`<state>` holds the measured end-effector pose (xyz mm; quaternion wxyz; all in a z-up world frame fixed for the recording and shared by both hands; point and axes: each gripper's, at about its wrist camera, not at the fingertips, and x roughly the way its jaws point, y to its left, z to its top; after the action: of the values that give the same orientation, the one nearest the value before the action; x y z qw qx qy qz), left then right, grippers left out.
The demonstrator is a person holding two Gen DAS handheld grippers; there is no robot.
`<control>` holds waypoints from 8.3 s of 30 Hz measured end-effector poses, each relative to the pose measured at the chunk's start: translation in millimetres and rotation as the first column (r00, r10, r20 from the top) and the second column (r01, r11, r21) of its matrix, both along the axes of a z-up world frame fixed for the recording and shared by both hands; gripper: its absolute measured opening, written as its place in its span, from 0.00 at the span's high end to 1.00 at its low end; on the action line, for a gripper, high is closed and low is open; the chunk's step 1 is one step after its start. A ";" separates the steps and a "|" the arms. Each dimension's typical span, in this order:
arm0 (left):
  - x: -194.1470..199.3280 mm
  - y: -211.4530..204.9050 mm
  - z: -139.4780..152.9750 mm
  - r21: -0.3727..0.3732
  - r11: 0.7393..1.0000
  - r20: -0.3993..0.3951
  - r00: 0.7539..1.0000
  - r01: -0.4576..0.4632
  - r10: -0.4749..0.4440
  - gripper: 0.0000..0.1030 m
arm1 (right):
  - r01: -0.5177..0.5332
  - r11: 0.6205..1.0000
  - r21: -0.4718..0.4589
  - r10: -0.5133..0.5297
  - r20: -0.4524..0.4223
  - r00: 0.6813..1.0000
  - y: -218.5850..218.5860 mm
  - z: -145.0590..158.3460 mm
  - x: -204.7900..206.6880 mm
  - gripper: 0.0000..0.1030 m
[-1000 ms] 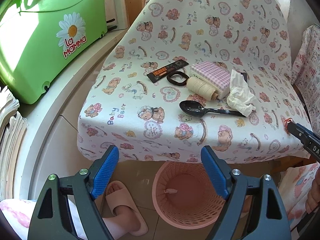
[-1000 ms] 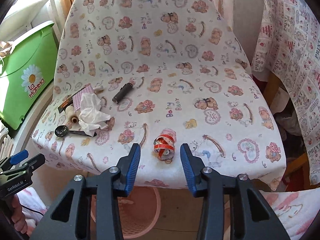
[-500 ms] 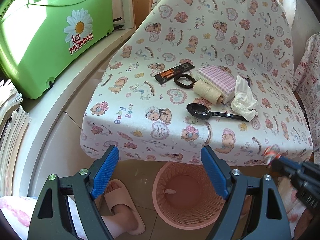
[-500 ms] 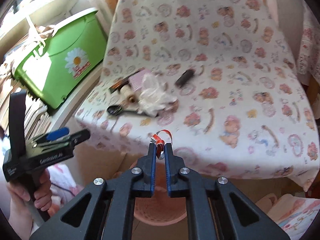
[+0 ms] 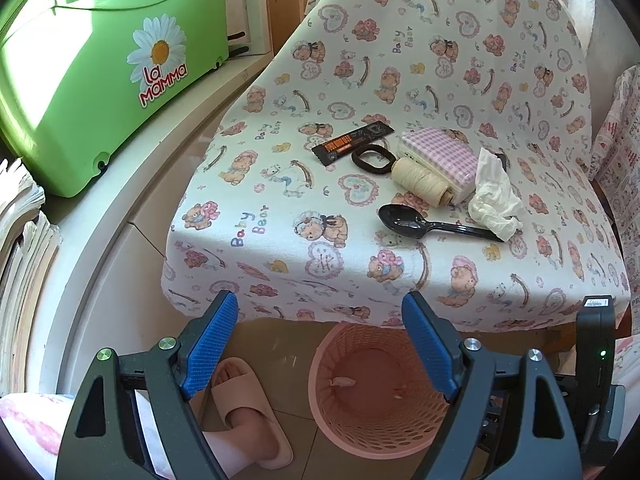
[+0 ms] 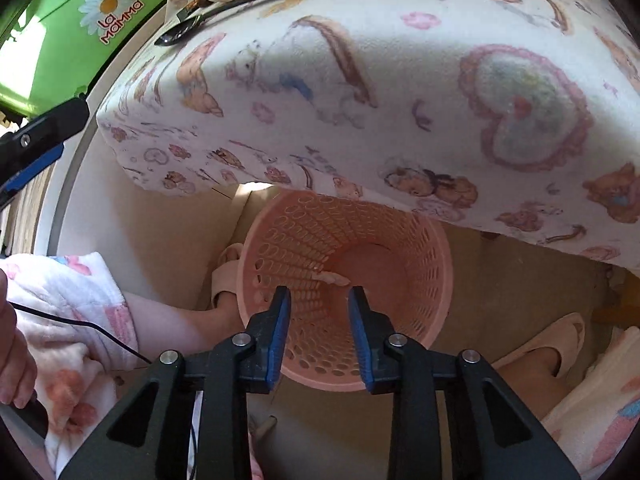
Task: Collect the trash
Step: 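Open the right gripper over the wastebasket and return both tools to the seat, then grasp the thread spool with the left gripper while the right gripper grasps the white tissue, then carry the spool and tissue down over the pink wastebasket with both grippers, then open both grippers to drop the spool and tissue into the wastebasket, then raise both tools back toward the remaining items on the seat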
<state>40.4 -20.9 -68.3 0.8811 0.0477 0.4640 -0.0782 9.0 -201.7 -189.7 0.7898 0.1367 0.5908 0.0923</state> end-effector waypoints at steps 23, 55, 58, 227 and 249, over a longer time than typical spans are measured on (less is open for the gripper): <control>17.3 -18.3 12.1 -0.047 0.998 0.127 0.991 0.047 -0.040 0.15 | 0.177 0.962 -0.208 -0.052 0.495 0.867 -21.9 126.8 -21.1 0.53; 73.7 -72.4 -0.4 -0.014 0.987 0.103 0.982 0.163 -0.161 0.22 | 0.277 0.959 -0.067 -0.225 0.415 0.882 -59.7 131.3 43.9 0.52; 77.9 -71.6 -10.3 -0.042 0.988 0.056 0.988 0.150 -0.147 0.28 | 0.292 0.955 -0.047 -0.249 0.409 0.878 -63.7 132.4 46.7 0.52; -15.8 -15.6 15.3 -0.011 0.997 0.040 0.996 0.077 -0.076 0.07 | 0.211 0.958 -0.192 -0.113 0.426 0.898 -31.8 115.8 -43.9 0.30; 34.1 -33.2 8.6 -0.143 0.987 0.111 0.992 0.075 -0.059 0.47 | 0.231 0.942 -0.242 -0.100 0.455 0.885 -34.3 119.5 -31.9 0.29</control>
<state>74.5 -54.2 -59.7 0.9025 0.0025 0.4076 -0.1392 -23.0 -236.0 -70.2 0.9181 0.0458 0.3921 -0.0355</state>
